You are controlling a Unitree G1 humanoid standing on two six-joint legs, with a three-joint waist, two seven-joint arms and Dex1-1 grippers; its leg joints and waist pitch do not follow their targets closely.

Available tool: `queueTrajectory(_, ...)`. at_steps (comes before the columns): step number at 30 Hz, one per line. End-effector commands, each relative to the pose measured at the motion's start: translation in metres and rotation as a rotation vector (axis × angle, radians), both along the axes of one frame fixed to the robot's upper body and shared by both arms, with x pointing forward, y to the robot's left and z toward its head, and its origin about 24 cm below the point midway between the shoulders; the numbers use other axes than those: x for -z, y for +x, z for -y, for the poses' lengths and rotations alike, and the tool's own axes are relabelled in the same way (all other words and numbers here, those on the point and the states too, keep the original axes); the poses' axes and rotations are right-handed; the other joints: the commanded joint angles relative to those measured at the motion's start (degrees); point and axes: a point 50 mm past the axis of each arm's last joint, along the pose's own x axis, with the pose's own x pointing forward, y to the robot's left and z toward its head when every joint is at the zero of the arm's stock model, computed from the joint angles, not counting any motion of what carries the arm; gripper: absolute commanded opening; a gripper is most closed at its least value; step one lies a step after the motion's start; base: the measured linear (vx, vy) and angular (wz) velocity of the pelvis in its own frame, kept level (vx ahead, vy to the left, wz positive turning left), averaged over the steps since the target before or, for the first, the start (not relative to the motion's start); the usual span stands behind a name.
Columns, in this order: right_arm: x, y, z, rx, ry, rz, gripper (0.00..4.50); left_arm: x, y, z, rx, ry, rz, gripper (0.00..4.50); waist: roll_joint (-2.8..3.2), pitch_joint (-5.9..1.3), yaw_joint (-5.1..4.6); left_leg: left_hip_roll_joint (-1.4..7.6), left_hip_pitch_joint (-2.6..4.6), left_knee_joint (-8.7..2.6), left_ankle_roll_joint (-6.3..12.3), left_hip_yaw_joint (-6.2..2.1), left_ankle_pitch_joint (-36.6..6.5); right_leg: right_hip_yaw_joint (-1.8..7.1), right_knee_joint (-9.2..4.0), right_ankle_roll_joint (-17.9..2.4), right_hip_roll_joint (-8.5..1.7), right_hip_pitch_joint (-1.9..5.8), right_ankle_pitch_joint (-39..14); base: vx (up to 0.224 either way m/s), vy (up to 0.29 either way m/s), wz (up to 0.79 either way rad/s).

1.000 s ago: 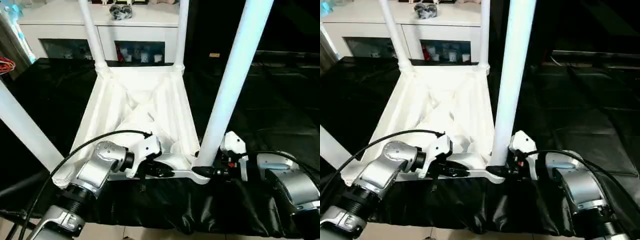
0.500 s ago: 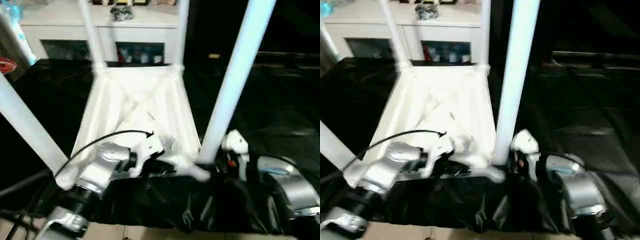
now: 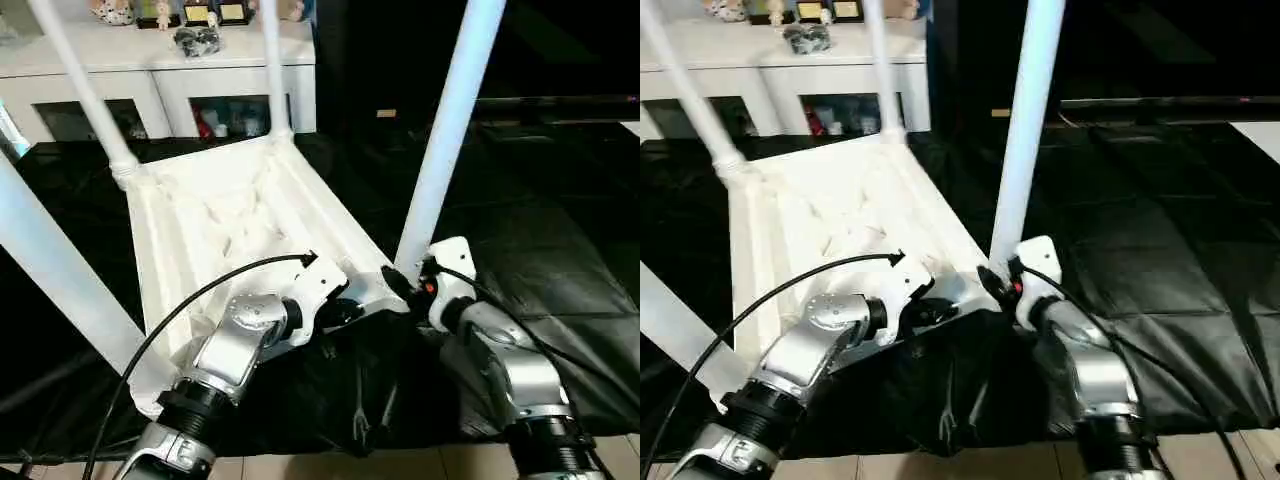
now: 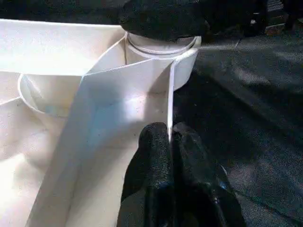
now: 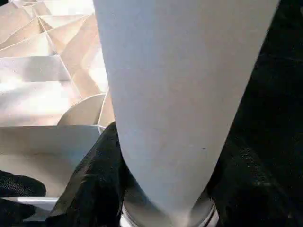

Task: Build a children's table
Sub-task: Rotate leg to tighten

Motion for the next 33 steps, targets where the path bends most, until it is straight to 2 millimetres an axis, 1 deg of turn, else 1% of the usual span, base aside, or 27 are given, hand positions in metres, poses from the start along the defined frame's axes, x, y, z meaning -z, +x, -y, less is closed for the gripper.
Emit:
queueTrajectory(1, 0.017, -0.014, -0.042, -0.18, 0.152, -0.138, 2.34, -0.024, -0.009, 0.038, 0.14, -0.139, 0.075, 0.0, -0.66, -2.0, 0.32, 2.85, 0.48, -4.75, -0.51, -2.07, -22.4, 1.64, -4.99, -8.5, -2.84, 0.96, -22.2, 0.0, 0.0, 0.0)
queueTrajectory(2, 0.017, -0.014, -0.039, -0.185, 0.153, -0.138, 2.34, -0.023, -0.01, 0.037, 0.149, -0.139, 0.075, 0.0, -0.7, -2.0, 0.33, 2.85, 0.63, -4.72, -0.43, -2.0, -22.8, 1.72, -4.97, -8.9, -2.85, 0.92, -21.5, 0.0, 0.0, 0.0)
queueTrajectory(4, 0.016, -0.014, -0.035, -0.188, 0.151, -0.142, 2.74, -0.023, -0.011, 0.036, 0.168, -0.145, 0.069, 0.0, -0.75, -2.04, 0.38, 2.86, 0.61, -4.7, -0.31, -1.96, -22.4, 1.76, -4.91, -9.1, -2.85, 0.95, -20.9, 0.0, 0.0, 0.0)
queueTrajectory(6, 0.014, -0.015, -0.03, -0.209, 0.13, -0.129, 2.8, -0.024, -0.012, 0.035, 0.192, -0.15, 0.069, 0.0, -0.76, -2.14, 0.49, 2.94, 0.52, -4.6, 0.27, -1.85, -21.1, 1.85, -4.76, -9.7, -2.92, 1.12, -18.8, 0.0, 0.0, 0.0)
queueTrajectory(7, 0.013, -0.015, -0.027, -0.225, 0.1, -0.116, 2.91, -0.024, -0.012, 0.033, 0.202, -0.151, 0.069, 0.0, -0.78, -2.16, 0.57, 2.94, 0.57, -4.54, 0.37, -1.75, -20.7, 1.85, -4.75, -9.9, -2.86, 1.04, -18.4, 0.0, 0.0, 0.0)
queueTrajectory(8, 0.013, -0.016, -0.021, -0.259, 0.054, -0.099, 2.91, -0.025, -0.012, 0.029, 0.222, -0.157, 0.069, 0.0, -0.81, -2.25, 0.71, 2.94, 0.7, -4.36, 0.62, -1.57, -19.8, 1.94, -4.66, -10.4, -2.88, 0.99, -17.0, 0.0, 0.0, 0.0)
queueTrajectory(9, 0.012, -0.016, -0.02, -0.265, 0.05, -0.096, 2.91, -0.026, -0.012, 0.028, 0.226, -0.158, 0.069, 0.0, -0.83, -2.35, 0.9, 2.94, 0.68, -4.27, 0.83, -1.56, -18.9, 1.91, -4.53, -10.7, -2.93, 1.14, -16.0, 0.0, 0.0, 0.0)
queueTrajectory(10, 0.011, -0.017, -0.012, -0.3, 0.033, -0.092, 2.91, -0.026, -0.011, 0.024, 0.24, -0.163, 0.066, 0.0, -1.18, -2.44, 1.06, 2.91, 0.62, -4.04, 1.69, -1.26, -16.9, 1.98, -4.43, -11.2, -2.86, 1.24, -13.9, 0.0, 0.0, 0.0)
queueTrajectory(11, 0.011, -0.018, -0.011, -0.304, 0.032, -0.091, 2.91, -0.026, -0.01, 0.023, 0.242, -0.164, 0.065, 0.0, -1.08, -2.45, 1.53, 2.93, 0.64, -3.8, 2.54, -1.16, -15.6, 2.03, -4.2, -11.6, -2.94, 1.26, -12.5, 0.0, 0.0, 0.0)
queueTrajectory(12, 0.009, -0.019, -0.008, -0.331, 0.026, -0.087, 2.91, -0.026, -0.01, 0.021, 0.255, -0.165, 0.066, 0.0, -1.01, -2.56, 1.68, 2.93, 0.39, -3.74, 3.12, -1.19, -13.7, 1.98, -3.93, -12.0, -3.03, 1.5, -11.0, 0.0, 0.0, 0.0)
queueTrajectory(14, 0.008, -0.02, -0.005, -0.364, 0.022, -0.084, 2.91, -0.026, -0.01, 0.017, 0.271, -0.164, 0.057, 0.0, -1.12, -2.67, 1.94, 2.98, 0.31, -3.61, 3.96, -1.25, -11.8, 1.79, -3.6, -12.5, -2.99, 1.71, -9.2, 0.0, 0.0, 0.0)
queueTrajectory(15, 0.005, -0.023, -0.001, -0.434, 0.023, -0.081, 2.91, -0.025, -0.011, 0.011, 0.315, -0.155, 0.045, 0.0, -1.23, -2.64, 1.95, 2.97, 0.24, -3.59, 4.28, -1.22, -11.6, 1.75, -3.58, -12.6, -2.97, 1.76, -9.0, 0.0, 0.0, 0.0)
queueTrajectory(16, 0.005, -0.025, 0.001, -0.46, 0.024, -0.081, 2.91, -0.025, -0.012, 0.008, 0.332, -0.152, 0.041, 0.0, -1.07, -2.6, 2.14, 2.98, 0.3, -3.54, 4.69, -1.19, -12.0, 1.7, -3.67, -12.8, -3.03, 1.75, -9.7, 0.0, 0.0, 0.0)
queueTrajectory(17, 0.003, -0.029, 0.004, -0.526, 0.017, -0.086, 2.91, -0.023, -0.012, 0.002, 0.364, -0.135, 0.028, 0.0, -0.94, -2.56, 2.3, 3.11, 0.4, -3.6, 4.79, -1.23, -12.5, 1.67, -3.69, -12.9, -3.01, 1.66, -10.6, 0.0, 0.0, 0.0)
queueTrajectory(19, 0.002, -0.034, 0.008, -0.604, 0.001, -0.098, 2.91, -0.023, -0.011, -0.006, 0.389, -0.118, 0.01, 0.0, -0.91, -2.46, 2.68, 3.3, 0.51, -3.72, 4.42, -1.15, -13.2, 1.69, -3.75, -12.8, -2.97, 1.5, -12.0, 0.0, 0.0, 0.0)
queueTrajectory(20, 0.002, -0.034, 0.008, -0.604, 0.001, -0.098, 2.91, -0.023, -0.011, -0.006, 0.389, -0.118, 0.01, 0.0, -0.89, -2.45, 2.95, 3.39, 0.5, -3.81, 4.01, -1.22, -13.4, 1.67, -3.68, -12.6, -2.99, 1.58, -12.5, 0.0, 0.0, 0.0)
queueTrajectory(22, 0.002, -0.04, 0.016, -0.704, -0.016, -0.123, 2.91, -0.021, -0.011, -0.017, 0.428, -0.084, -0.018, 0.0, -0.99, -2.47, 3.38, 3.44, 0.66, -3.86, 3.35, -1.2, -14.1, 1.69, -3.55, -13.0, -2.94, 1.47, -12.3, 0.0, 0.0, 0.0)
queueTrajectory(23, 0.001, -0.04, 0.017, -0.714, -0.017, -0.126, 2.91, -0.021, -0.01, -0.018, 0.429, -0.079, -0.02, 0.0, -0.89, -2.5, 3.49, 3.49, 0.72, -3.86, 3.29, -1.19, -14.1, 1.69, -3.49, -13.1, -2.95, 1.48, -12.0, 0.0, 0.0, 0.0)
queueTrajectory(24, 0.001, -0.041, 0.019, -0.73, -0.016, -0.131, 2.76, -0.021, -0.009, -0.022, 0.429, -0.072, -0.022, 0.0, -0.98, -2.39, 3.53, 3.52, 0.76, -3.86, 3.39, -1.09, -14.2, 1.77, -3.5, -13.4, -2.88, 1.32, -11.6, 0.0, 0.0, 0.0)
queueTrajectory(25, 0.0, -0.041, 0.02, -0.743, -0.016, -0.133, 2.76, -0.022, -0.008, -0.024, 0.43, -0.066, -0.024, 0.0, -1.01, -2.4, 3.55, 3.5, 0.71, -3.85, 3.34, -1.1, -14.2, 1.76, -3.46, -13.5, -2.94, 1.39, -11.3, 0.0, 0.0, 0.0)
queueTrajectory(26, -0.001, -0.041, 0.022, -0.757, -0.019, -0.136, 2.65, -0.022, -0.007, -0.027, 0.431, -0.059, -0.027, 0.0, -1.12, -2.46, 3.76, 3.55, 0.65, -3.79, 3.35, -1.1, -13.4, 1.79, -3.29, -13.8, -3.14, 1.48, -10.5, 0.0, 0.0, 0.0)
queueTrajectory(28, -0.001, -0.041, 0.022, -0.766, -0.019, -0.137, 2.51, -0.022, -0.006, -0.028, 0.435, -0.056, -0.029, 0.0, -1.17, -2.54, 3.84, 3.46, 0.61, -3.68, 3.46, -1.05, -12.8, 1.77, -3.19, -14.0, -3.14, 1.57, -9.7, 0.0, 0.0, 0.0)
queueTrajectory(29, -0.002, -0.042, 0.023, -0.786, -0.022, -0.139, 2.48, -0.022, -0.006, -0.03, 0.445, -0.054, -0.034, 0.0, -1.52, -2.58, 3.9, 3.44, 0.58, -3.6, 3.76, -1.01, -12.1, 1.72, -3.11, -14.2, -3.12, 1.62, -9.0, 0.0, 0.0, 0.0)
queueTrajectory(30, -0.002, -0.042, 0.023, -0.796, -0.022, -0.14, 2.48, -0.022, -0.006, -0.031, 0.449, -0.053, -0.036, 0.0, -1.4, -2.62, 4.04, 3.44, 0.54, -3.48, 4.19, -1.0, -11.5, 1.73, -2.95, -14.4, -3.16, 1.65, -8.2, 0.0, 0.0, 0.0)
queueTrajectory(31, -0.002, -0.042, 0.023, -0.805, -0.02, -0.141, 2.46, -0.022, -0.006, -0.032, 0.452, -0.053, -0.038, 0.0, -2.01, -2.59, 3.95, 3.43, 0.47, -3.44, 4.52, -0.93, -11.1, 1.71, -2.96, -14.5, -3.15, 1.7, -7.9, 0.0, 0.0, 0.0)
queueTrajectory(32, -0.002, -0.043, 0.022, -0.814, -0.018, -0.142, 2.38, -0.022, -0.007, -0.033, 0.454, -0.053, -0.04, 0.0, -1.67, -2.59, 4.16, 3.5, 0.46, -3.43, 4.67, -1.0, -10.5, 1.71, -2.85, -14.5, -3.28, 1.67, -8.0, 0.0, 0.0, 0.0)
queueTrajectory(33, -0.002, -0.043, 0.02, -0.825, -0.015, -0.142, 2.3, -0.021, -0.007, -0.034, 0.451, -0.053, -0.04, 0.0, -1.63, -2.58, 4.17, 3.48, 0.5, -3.41, 4.69, -1.0, -10.5, 1.68, -2.87, -14.6, -3.26, 1.66, -8.1, 0.0, 0.0, 0.0)
